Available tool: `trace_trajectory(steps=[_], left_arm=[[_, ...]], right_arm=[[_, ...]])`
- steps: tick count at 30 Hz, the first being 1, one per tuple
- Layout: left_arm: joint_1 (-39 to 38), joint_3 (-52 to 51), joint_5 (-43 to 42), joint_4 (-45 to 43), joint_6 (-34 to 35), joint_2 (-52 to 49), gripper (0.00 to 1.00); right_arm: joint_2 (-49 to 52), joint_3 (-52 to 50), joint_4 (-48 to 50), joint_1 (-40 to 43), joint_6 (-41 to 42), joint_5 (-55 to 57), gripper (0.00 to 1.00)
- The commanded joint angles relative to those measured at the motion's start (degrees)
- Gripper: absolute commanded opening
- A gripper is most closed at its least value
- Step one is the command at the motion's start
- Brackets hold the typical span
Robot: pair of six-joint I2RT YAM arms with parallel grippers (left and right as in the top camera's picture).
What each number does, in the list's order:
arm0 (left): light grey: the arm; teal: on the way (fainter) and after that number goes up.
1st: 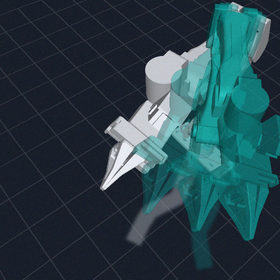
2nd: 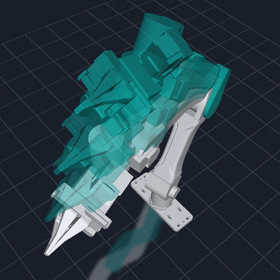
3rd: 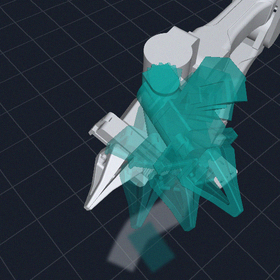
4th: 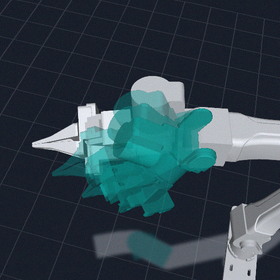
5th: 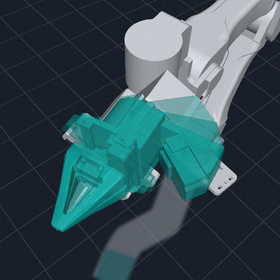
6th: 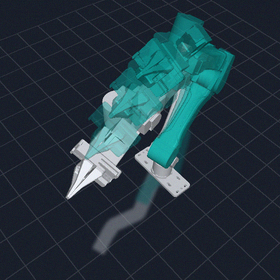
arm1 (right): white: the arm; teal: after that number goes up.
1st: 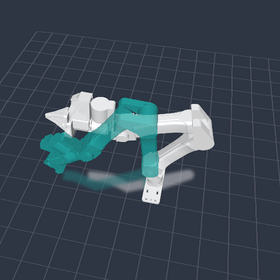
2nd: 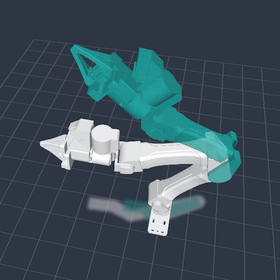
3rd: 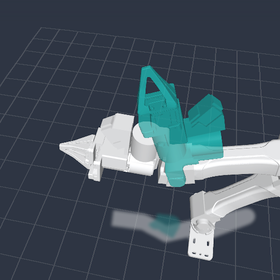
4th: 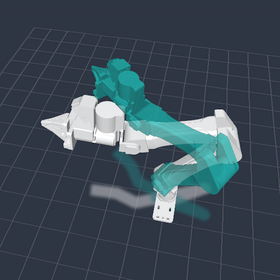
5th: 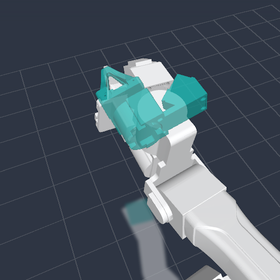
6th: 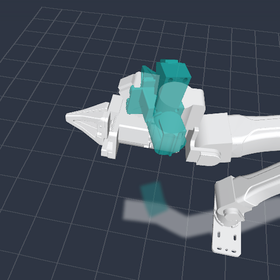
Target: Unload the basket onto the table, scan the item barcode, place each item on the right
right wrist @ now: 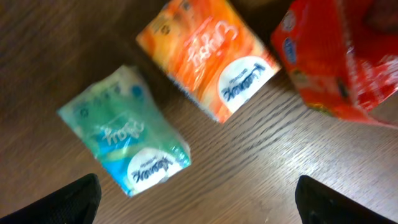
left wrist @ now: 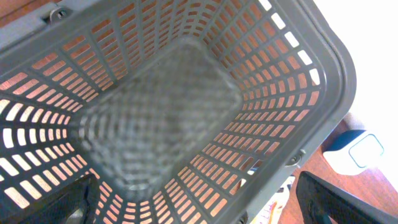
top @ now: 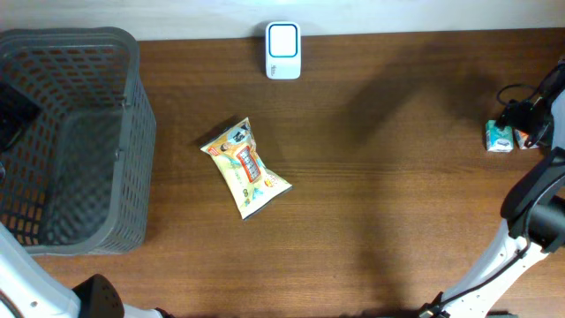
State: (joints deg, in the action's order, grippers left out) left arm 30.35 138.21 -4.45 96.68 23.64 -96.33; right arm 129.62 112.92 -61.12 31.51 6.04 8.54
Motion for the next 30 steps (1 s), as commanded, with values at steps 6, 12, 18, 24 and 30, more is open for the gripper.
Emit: trace_trajectory(steps=[6, 12, 18, 24, 30], left_arm=[[0.20, 0.04, -0.02, 0.02, 0.33, -0.13, 0.99], [0.20, 0.04, -0.02, 0.02, 0.33, -0.13, 0.99], [0.20, 0.04, -0.02, 0.02, 0.33, -0.13, 0.99], [0.20, 0.04, -0.02, 0.02, 0.33, -0.13, 0.99], [0.20, 0.04, -0.02, 0.02, 0.33, -0.13, 0.99]], right_arm=[[-5.84, 2.64, -3.37, -10.84, -4.59, -49.13, 0.99], [-5.46, 1.31, -10.64, -31.74, -18.05, -52.24, 0.99], [-4.63, 1.25, -7.08, -51.54, -11.43, -36.81, 0.99], [0.11, 1.25, -1.64, -64.54, 4.20, -20.28, 0.85], [4.96, 1.25, -0.79, -70.12, 6.49, -18.78, 0.70]])
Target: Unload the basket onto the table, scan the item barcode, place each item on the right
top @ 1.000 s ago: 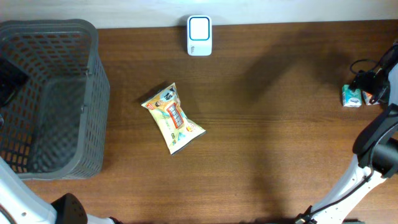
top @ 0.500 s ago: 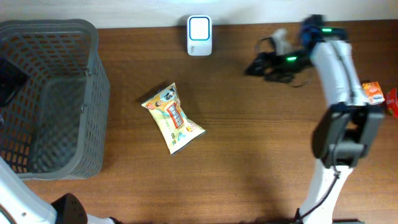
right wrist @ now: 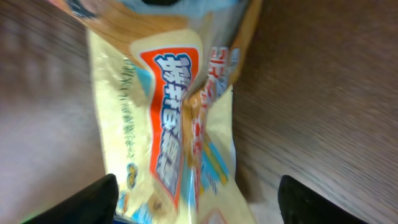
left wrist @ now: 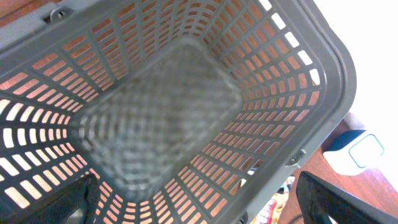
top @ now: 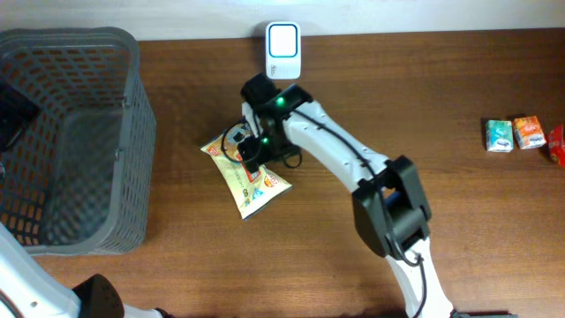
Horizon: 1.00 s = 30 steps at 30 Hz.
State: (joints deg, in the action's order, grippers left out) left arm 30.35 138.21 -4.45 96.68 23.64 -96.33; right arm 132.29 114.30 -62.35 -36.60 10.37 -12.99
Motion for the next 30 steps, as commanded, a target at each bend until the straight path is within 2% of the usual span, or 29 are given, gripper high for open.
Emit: trace_trajectory(steps=[1, 3, 4, 9, 13, 15, 18, 19, 22, 24, 27, 30], left_arm=[[0.20, 0.04, -0.02, 0.02, 0.33, -0.13, 0.99], [0.20, 0.04, -0.02, 0.02, 0.33, -0.13, 0.99], [0.20, 0.04, -0.02, 0.02, 0.33, -0.13, 0.99], [0.20, 0.04, -0.02, 0.02, 0.33, -0.13, 0.99], [0.20, 0.04, -0.02, 0.02, 0.33, -0.13, 0.99], [0.20, 0.04, -0.02, 0.02, 0.33, -0.13, 0.99], [0.20, 0.04, -0.02, 0.02, 0.33, -0.13, 0.99], [0.20, 0.04, -0.02, 0.02, 0.33, -0.13, 0.99], [0.20, 0.04, -0.02, 0.02, 0.33, -0.13, 0.99], [0.20, 0.04, -0.02, 0.02, 0.35, -0.13, 0.99], [0.20, 0.04, -0.02, 0.02, 0.33, -0.13, 0.99], [0.20, 0.04, -0.02, 0.02, 0.33, -0.13, 0.99]], right_arm=[[2.97, -0.13, 0.61, -2.62, 2.21, 2.75, 0.48], [3.08, -0.11, 0.59, -3.19, 4.87, 2.73, 0.11], [2.75, 0.22, 0.17, -3.19, 6.67, 2.73, 0.04], [0.37, 4.94, -4.74, -1.51, 11.43, -4.13, 0.04], [-0.98, 8.63, -7.93, 1.07, 22.01, -14.56, 0.04], [-1.01, 8.63, -8.50, 2.62, 32.17, -20.63, 0.04], [-1.01, 8.61, -14.25, 4.17, 48.76, -27.71, 0.04], [-1.01, 8.61, -14.93, 4.39, 50.12, -29.99, 0.04], [-1.01, 8.63, -14.62, 4.48, 49.18, -29.05, 0.04], [-1.01, 8.63, -14.29, 4.46, 45.44, -21.31, 0.04], [-1.03, 8.63, -14.84, 4.07, 35.39, -5.62, 0.04], [-1.81, 9.07, -20.28, 4.00, 33.55, 4.72, 0.04]])
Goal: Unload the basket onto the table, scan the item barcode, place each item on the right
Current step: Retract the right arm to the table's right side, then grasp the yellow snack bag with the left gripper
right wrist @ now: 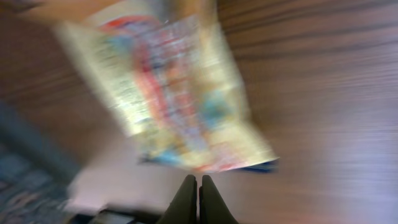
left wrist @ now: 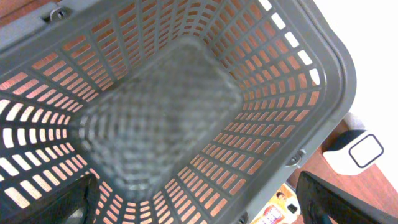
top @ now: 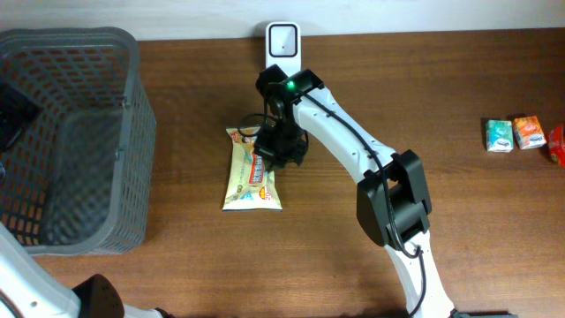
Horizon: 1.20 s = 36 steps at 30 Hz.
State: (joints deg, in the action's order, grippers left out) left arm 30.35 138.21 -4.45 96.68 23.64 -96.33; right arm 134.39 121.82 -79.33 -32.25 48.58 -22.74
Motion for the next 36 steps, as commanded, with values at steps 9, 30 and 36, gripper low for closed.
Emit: trace_trajectory(steps=[9, 30, 36], left_arm=[[0.20, 0.04, -0.02, 0.02, 0.33, -0.13, 0.99], [0.20, 0.04, -3.43, 0.02, 1.01, -0.13, 0.99], [-0.55, 0.04, -37.81, -0.44, -15.72, -0.09, 0.90]], right_arm=[[-12.59, 10.91, -14.10, 8.55, -4.66, 32.28, 0.34], [-13.03, 5.73, -14.71, 43.98, -7.48, 36.28, 0.99], [-13.03, 5.73, -14.71, 43.91, -7.45, 36.28, 0.99]])
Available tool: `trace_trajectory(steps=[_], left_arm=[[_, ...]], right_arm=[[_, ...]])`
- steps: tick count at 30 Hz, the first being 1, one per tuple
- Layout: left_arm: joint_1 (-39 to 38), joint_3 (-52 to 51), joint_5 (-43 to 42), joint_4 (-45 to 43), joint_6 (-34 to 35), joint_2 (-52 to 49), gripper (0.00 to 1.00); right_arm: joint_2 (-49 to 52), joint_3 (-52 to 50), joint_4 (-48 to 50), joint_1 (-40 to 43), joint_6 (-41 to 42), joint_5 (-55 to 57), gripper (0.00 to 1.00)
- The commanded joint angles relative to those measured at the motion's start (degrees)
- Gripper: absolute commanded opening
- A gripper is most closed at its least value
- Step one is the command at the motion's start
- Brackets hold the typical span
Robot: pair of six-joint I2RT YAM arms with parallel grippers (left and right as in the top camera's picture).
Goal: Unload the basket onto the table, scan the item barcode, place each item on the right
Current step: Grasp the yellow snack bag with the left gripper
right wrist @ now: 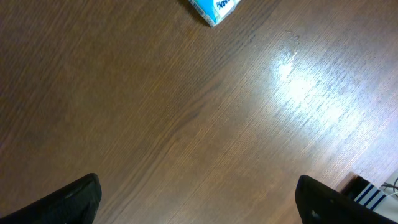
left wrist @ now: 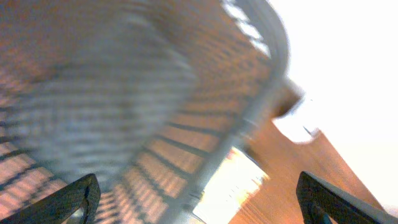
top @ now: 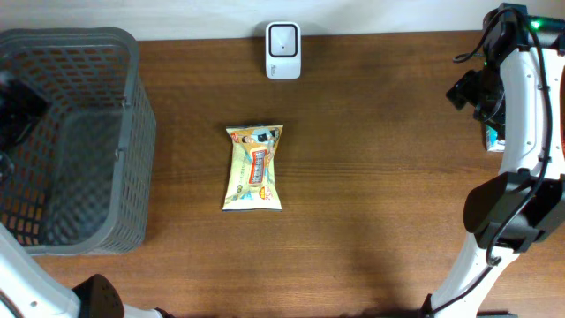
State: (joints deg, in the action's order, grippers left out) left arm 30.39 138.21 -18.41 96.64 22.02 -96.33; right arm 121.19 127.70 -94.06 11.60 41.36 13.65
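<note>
The yellow snack packet (top: 254,167) lies flat at the table's middle, its long side running front to back; it shows blurred in the left wrist view as a snack packet (left wrist: 233,177) past the basket rim. The white scanner (top: 282,38) stands at the back edge. My right gripper (top: 466,91) hangs far right, open over bare wood (right wrist: 198,193), nothing between its fingers. My left gripper (top: 11,115) is over the basket, open and empty (left wrist: 198,199); that view is motion-blurred.
A grey mesh basket (top: 132,132) fills the left end of the table. A blue-green tissue pack (top: 494,137) lies at the far right, partly behind my right arm, and its corner (right wrist: 214,7) shows in the right wrist view.
My right gripper was shut at the packet's upper end; now it is open at the table's far right. The packet has not moved. The left wrist view has shifted and blurred.
First my right gripper was open over the tissue packs at far right while the packet lay slanted. Then it was open at the packet. Then the packet lay straight, the gripper shut by its top. Now the arm is back right, open.
</note>
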Motion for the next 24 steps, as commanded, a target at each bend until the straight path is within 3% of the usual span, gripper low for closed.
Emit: trace_trajectory(steps=[1, 3, 5, 6, 7, 11, 16, 21, 24], left_arm=[[-1.31, 0.04, -29.14, 0.09, -20.61, -0.09, 0.84], [-5.70, -1.05, -28.61, 0.09, -24.68, 0.17, 0.72], [-11.98, -3.61, -23.52, 0.09, -24.63, 0.61, 0.73], [-16.06, -5.51, -20.87, 0.09, -24.52, 0.70, 0.91], [-19.23, -7.26, -18.86, 0.09, -24.13, 0.68, 0.99], [-32.54, -17.73, -12.96, -3.76, -23.78, 0.46, 0.99], [-41.07, -26.58, -8.79, -14.47, -23.76, 0.31, 0.99], [-46.93, -34.51, 6.34, -17.79, -13.27, -0.48, 0.99], [-51.60, -41.38, 10.99, -22.69, -8.13, -1.11, 0.99]], right_arm=[[0.17, -0.15, 0.02, 0.07, -0.26, -0.11, 0.99], [0.17, -0.15, 0.02, 0.07, -0.26, -0.11, 0.99], [0.17, -0.15, 0.02, 0.07, -0.26, -0.11, 0.99], [0.17, -0.15, 0.02, 0.07, -0.26, -0.11, 0.99], [0.17, -0.15, 0.02, 0.07, -0.26, -0.11, 0.99], [0.17, -0.15, 0.02, 0.07, -0.26, -0.11, 0.99], [0.17, -0.15, 0.02, 0.07, -0.26, -0.11, 0.99], [0.17, -0.15, 0.02, 0.07, -0.26, -0.11, 0.99], [0.17, -0.15, 0.02, 0.07, -0.26, -0.11, 0.99]])
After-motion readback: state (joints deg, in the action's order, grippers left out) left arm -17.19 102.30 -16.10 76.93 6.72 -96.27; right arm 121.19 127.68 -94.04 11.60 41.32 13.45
